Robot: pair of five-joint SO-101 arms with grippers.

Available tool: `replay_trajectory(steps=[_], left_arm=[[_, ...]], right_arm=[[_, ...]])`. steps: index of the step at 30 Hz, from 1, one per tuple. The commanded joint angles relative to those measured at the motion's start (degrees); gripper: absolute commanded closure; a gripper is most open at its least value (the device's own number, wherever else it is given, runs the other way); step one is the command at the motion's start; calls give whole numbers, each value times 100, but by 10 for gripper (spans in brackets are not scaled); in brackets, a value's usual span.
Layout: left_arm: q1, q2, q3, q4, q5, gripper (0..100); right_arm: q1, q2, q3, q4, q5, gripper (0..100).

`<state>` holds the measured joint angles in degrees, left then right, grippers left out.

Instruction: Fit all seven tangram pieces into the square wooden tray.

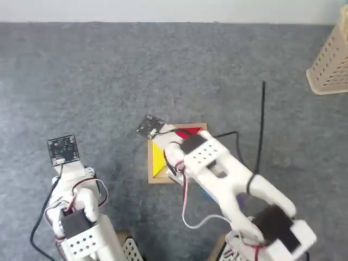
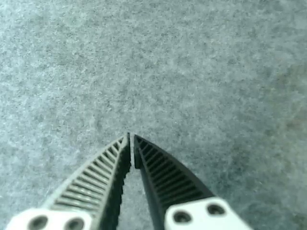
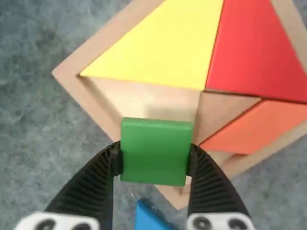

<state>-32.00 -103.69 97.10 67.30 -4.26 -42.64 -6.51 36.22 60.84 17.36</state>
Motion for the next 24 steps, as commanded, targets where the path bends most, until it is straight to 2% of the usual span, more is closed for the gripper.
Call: replay_trajectory(steps=[1,6,14,20,24], left_arm=[[18,-44,-48,35,88,987],[18,-44,-48,35,88,987],[18,-44,-48,35,88,987],[18,-44,-48,35,88,987],[18,-44,-48,35,88,987]], right_arm=[[-75,127,-545,-198,88,937],[-40,374,-747,-224,79,829],[31,453,-800,-268,79,818],[31,453,-800,-224,88,706],[40,444,-800,-215,88,702]])
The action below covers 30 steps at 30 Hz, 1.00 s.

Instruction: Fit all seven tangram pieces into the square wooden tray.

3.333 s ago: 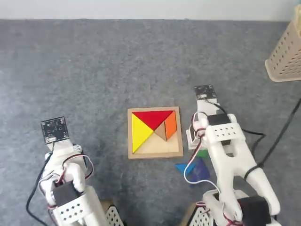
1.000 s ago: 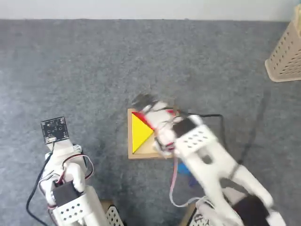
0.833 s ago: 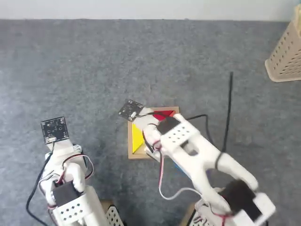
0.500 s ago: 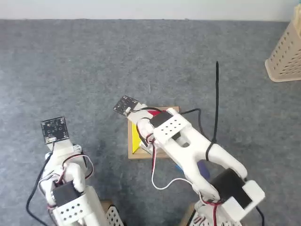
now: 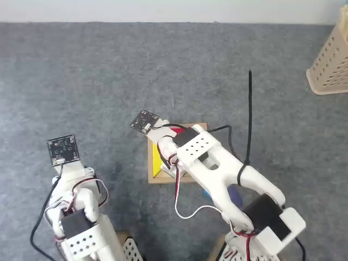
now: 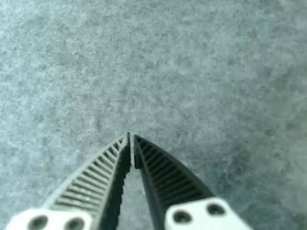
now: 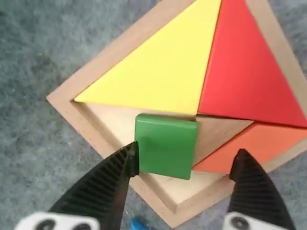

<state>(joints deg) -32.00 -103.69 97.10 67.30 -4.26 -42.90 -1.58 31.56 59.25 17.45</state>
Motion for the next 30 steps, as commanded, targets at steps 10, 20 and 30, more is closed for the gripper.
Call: replay_trajectory(steps=[10,20,30], left_arm=[[18,-44,-48,35,88,987],[18,-44,-48,35,88,987],[18,-44,-48,35,88,987]], right_arm=[[681,-954,-123,435,44,975],[1631,-2993,2119,690,105,992],[2378,-3758,2435,2316,2180,992]])
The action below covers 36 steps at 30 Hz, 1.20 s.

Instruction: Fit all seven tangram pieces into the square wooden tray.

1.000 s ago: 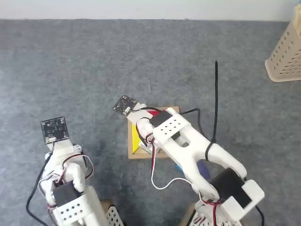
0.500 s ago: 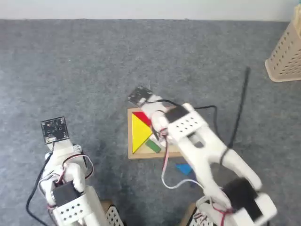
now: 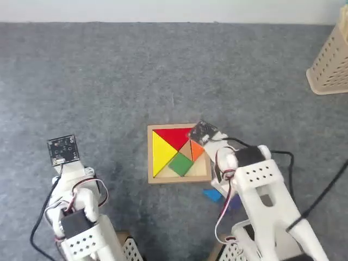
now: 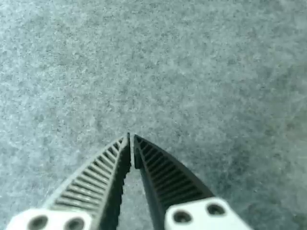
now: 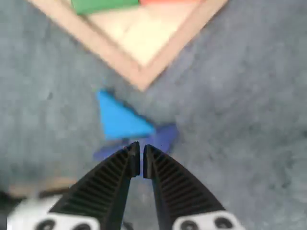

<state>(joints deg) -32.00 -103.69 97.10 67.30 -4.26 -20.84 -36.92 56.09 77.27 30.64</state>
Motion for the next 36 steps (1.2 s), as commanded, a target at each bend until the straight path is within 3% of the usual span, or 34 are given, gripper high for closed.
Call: replay_trajectory(steps=[1,7,13,27,31,36], left_arm=[[18,-44,-48,35,88,987],[18,-44,-48,35,88,987],[18,-44,-48,35,88,987],[18,-44,-48,35,88,987],[18,-44,-48,35,88,987],[18,-44,-48,35,88,987]], right_arm=[[198,-224,26,708,1169,992],[171,-224,457,1024,2796,992],[171,505,501,708,2954,992],[207,1719,466,-1305,1231,992],[251,1684,343,-1455,967,992],[857,1736,-501,-1279,862,992]])
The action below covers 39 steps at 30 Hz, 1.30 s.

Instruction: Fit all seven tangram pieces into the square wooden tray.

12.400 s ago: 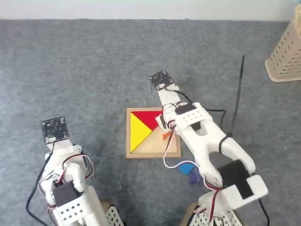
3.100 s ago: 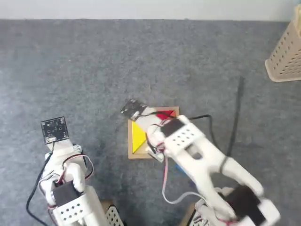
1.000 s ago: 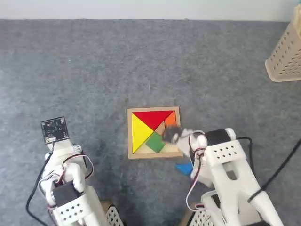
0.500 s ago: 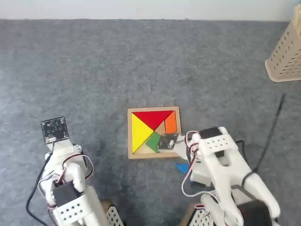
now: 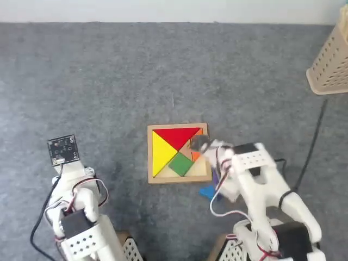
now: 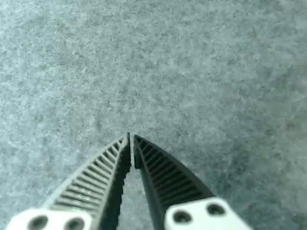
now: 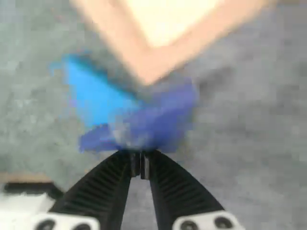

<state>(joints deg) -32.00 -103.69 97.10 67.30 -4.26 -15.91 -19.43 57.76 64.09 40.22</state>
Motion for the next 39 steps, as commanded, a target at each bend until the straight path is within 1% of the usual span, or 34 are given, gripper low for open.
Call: replay_trajectory(steps=[1,3,5,9,11,13,16,18,19,24,30,35,39], left_arm=[[18,-44,-48,35,88,987],[18,-44,-48,35,88,987],[18,-44,-48,35,88,987],[18,-44,-48,35,88,987],[18,-44,-48,35,88,987],[18,-44,-48,35,88,987],[18,-44,-48,35,88,987],[18,-44,-48,35,88,987],[18,-44,-48,35,88,987],[18,-44,-48,35,88,987],[18,-44,-48,35,88,987],[18,-44,-48,35,88,987],[18,-44,-48,35,88,987]], right_arm=[[462,-13,-862,145,-105,992],[602,-57,-1204,382,-132,992],[655,-66,-1495,576,-422,992],[585,-75,-1829,655,-1565,992],[330,-75,-1820,637,-1969,988],[-40,-40,-1776,673,-2312,940],[-453,-13,-1582,629,-2655,833],[-593,-13,-1363,532,-2637,788],[-620,-13,-1222,418,-2637,784],[-629,-4,-668,-127,-2637,783],[-646,-4,-492,-189,-2629,782],[-971,48,-369,-215,-2558,782],[-954,576,-325,-470,-2593,782]])
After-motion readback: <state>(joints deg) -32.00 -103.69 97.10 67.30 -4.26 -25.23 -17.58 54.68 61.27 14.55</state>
